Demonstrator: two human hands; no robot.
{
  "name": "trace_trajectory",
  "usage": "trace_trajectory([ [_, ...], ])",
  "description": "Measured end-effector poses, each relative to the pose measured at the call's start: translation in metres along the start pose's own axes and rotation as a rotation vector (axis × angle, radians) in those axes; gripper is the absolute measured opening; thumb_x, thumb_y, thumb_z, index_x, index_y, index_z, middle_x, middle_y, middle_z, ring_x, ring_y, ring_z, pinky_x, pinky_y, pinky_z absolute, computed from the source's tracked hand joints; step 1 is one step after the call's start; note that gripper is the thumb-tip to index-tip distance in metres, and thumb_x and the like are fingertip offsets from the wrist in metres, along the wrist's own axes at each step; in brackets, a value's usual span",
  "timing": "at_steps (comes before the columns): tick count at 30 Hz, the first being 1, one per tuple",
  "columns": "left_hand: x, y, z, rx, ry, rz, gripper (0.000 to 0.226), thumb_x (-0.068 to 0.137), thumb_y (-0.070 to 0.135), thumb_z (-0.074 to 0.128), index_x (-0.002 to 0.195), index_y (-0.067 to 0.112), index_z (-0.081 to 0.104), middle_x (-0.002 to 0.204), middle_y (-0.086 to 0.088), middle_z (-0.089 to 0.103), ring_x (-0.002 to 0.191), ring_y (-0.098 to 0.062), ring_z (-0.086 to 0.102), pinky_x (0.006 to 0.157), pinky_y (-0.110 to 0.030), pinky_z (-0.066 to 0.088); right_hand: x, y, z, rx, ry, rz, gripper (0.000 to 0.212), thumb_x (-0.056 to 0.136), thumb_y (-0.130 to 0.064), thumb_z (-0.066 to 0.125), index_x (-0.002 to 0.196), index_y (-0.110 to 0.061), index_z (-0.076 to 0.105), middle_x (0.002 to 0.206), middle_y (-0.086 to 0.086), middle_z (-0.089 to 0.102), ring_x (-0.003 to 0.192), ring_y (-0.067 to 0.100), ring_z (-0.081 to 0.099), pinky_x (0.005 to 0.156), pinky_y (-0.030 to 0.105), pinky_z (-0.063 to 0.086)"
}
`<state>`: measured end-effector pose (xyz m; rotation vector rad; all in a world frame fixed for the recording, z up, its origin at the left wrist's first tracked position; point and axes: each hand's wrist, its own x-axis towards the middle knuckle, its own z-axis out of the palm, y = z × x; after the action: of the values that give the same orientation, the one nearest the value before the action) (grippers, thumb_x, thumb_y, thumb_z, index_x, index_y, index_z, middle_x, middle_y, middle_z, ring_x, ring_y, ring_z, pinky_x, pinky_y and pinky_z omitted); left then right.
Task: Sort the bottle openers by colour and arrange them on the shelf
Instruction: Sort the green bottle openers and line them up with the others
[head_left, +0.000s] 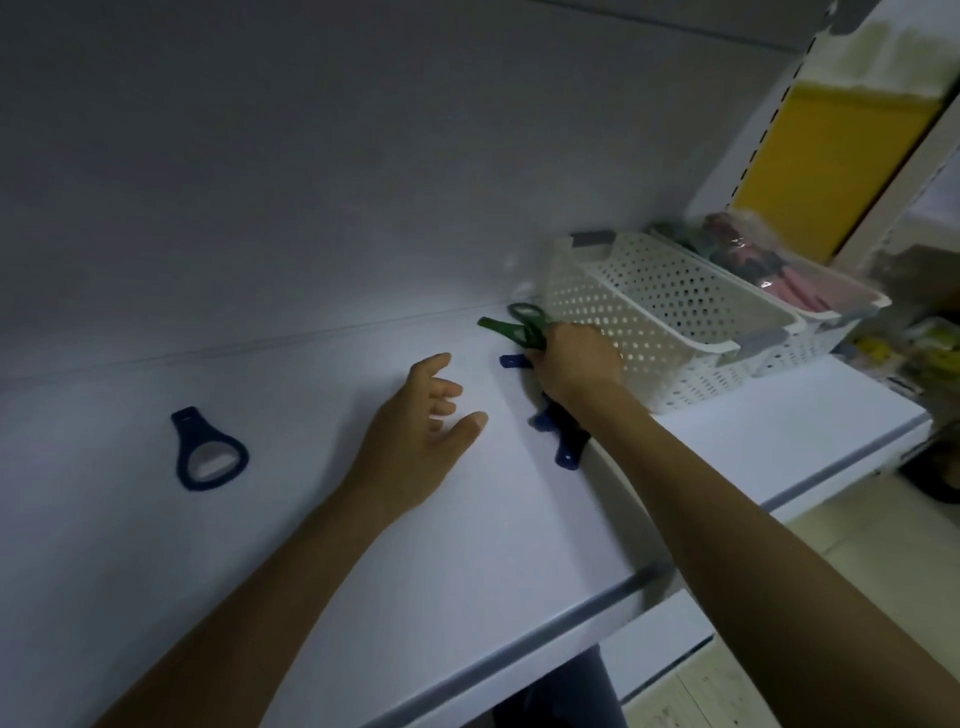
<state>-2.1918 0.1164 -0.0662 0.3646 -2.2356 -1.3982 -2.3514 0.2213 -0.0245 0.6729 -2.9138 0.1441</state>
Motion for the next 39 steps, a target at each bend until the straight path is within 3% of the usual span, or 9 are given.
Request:
trace_trajectory([
  [5, 0.004, 0.001, -0.004, -0.139, 0.131, -0.04, 0.067, 0.083, 0.015, 0.068, 0.139, 0.022, 0.032, 0.122, 0.004, 0.052, 0.097, -0.006, 0.056, 0.07, -0.005, 0.046, -0.003, -0.013, -0.003, -0.074, 0.087, -0.133, 0.017, 0.094, -0.009, 0.045, 0.103, -0.007, 0.059, 0.098, 0.013, 0.066, 0.087, 0.028, 0.064, 0.065, 0.031, 0.042],
  [11, 0.005, 0.0, -0.006, 0.203, 0.216, 0.065, 0.084, 0.082, 0.007, 0.068, 0.148, 0.014, 0.016, 0.155, -0.004, 0.02, 0.141, -0.019, 0.02, 0.108, -0.017, 0.018, -0.049, -0.046, -0.017, 0.83, 0.008, -0.375, 0.018, 0.086, -0.01, 0.058, 0.096, -0.014, 0.072, 0.077, 0.0, 0.07, 0.067, 0.011, 0.062, 0.065, 0.031, 0.052],
  [16, 0.007, 0.001, -0.01, 0.004, 0.212, -0.063, 0.046, 0.095, 0.007, 0.047, 0.135, 0.029, 0.039, 0.092, 0.012, 0.061, 0.075, -0.007, 0.059, 0.063, -0.011, 0.044, -0.045, -0.07, -0.024, 1.388, -0.398, -0.297, 0.034, 0.092, -0.039, 0.056, 0.087, -0.008, 0.069, 0.065, 0.011, 0.069, 0.052, 0.015, 0.062, 0.051, 0.02, 0.048],
  [18, 0.008, 0.004, -0.013, -0.282, 0.309, -0.165, 0.026, 0.098, 0.009, 0.042, 0.109, 0.029, 0.055, 0.079, 0.006, 0.063, 0.064, -0.013, 0.056, 0.056, -0.016, 0.044, -0.026, -0.072, -0.017, 1.287, -0.228, -0.215, 0.038, 0.097, -0.037, 0.047, 0.093, -0.007, 0.069, 0.076, 0.014, 0.071, 0.066, 0.018, 0.066, 0.062, 0.026, 0.053],
  [20, 0.008, 0.008, -0.015, -0.499, 0.356, -0.227, 0.022, 0.1, 0.011, 0.04, 0.101, 0.025, 0.058, 0.074, 0.001, 0.066, 0.058, -0.011, 0.058, 0.053, -0.019, 0.046, -0.004, -0.072, -0.005, 0.749, 0.004, -0.294, 0.032, 0.099, -0.029, 0.045, 0.113, -0.007, 0.065, 0.106, 0.013, 0.069, 0.098, 0.025, 0.062, 0.084, 0.035, 0.05],
  [22, 0.009, 0.011, -0.018, -0.616, 0.36, -0.261, 0.023, 0.1, 0.011, 0.04, 0.097, 0.021, 0.061, 0.071, -0.001, 0.068, 0.056, -0.008, 0.06, 0.052, -0.018, 0.049, 0.005, -0.077, 0.006, 0.379, -0.04, -0.388, 0.044, 0.096, -0.036, 0.047, 0.132, -0.012, 0.051, 0.131, 0.01, 0.056, 0.119, 0.03, 0.049, 0.097, 0.039, 0.042],
  [31, 0.017, 0.013, -0.041, -1.126, 0.381, -0.545, 0.019, 0.091, 0.024, 0.059, 0.108, 0.014, 0.056, 0.094, -0.011, 0.068, 0.071, -0.019, 0.069, 0.056, -0.027, 0.056, -0.003, -0.092, 0.025, -0.064, 0.217, -0.583, 0.022, 0.095, -0.026, 0.043, 0.096, -0.012, 0.059, 0.083, 0.005, 0.063, 0.076, 0.025, 0.061, 0.058, 0.029, 0.032],
  [35, 0.017, 0.014, -0.049, -1.311, 0.339, -0.663, 0.035, 0.088, 0.027, 0.062, 0.113, 0.003, 0.055, 0.102, -0.02, 0.065, 0.084, -0.03, 0.069, 0.063, -0.036, 0.06, 0.0, -0.084, 0.022, 0.035, 0.33, -0.544, 0.029, 0.101, -0.024, 0.035, 0.1, -0.009, 0.06, 0.081, 0.009, 0.067, 0.068, 0.031, 0.063, 0.054, 0.029, 0.03],
  [39, 0.017, 0.009, -0.053, -1.325, 0.26, -0.704, 0.045, 0.086, 0.033, 0.064, 0.112, -0.002, 0.053, 0.103, -0.025, 0.067, 0.091, -0.036, 0.068, 0.074, -0.043, 0.058, -0.004, -0.075, 0.015, 0.568, 0.477, -0.402, 0.027, 0.1, -0.015, 0.041, 0.098, 0.0, 0.062, 0.064, 0.013, 0.063, 0.053, 0.032, 0.058, 0.05, 0.028, 0.032],
])
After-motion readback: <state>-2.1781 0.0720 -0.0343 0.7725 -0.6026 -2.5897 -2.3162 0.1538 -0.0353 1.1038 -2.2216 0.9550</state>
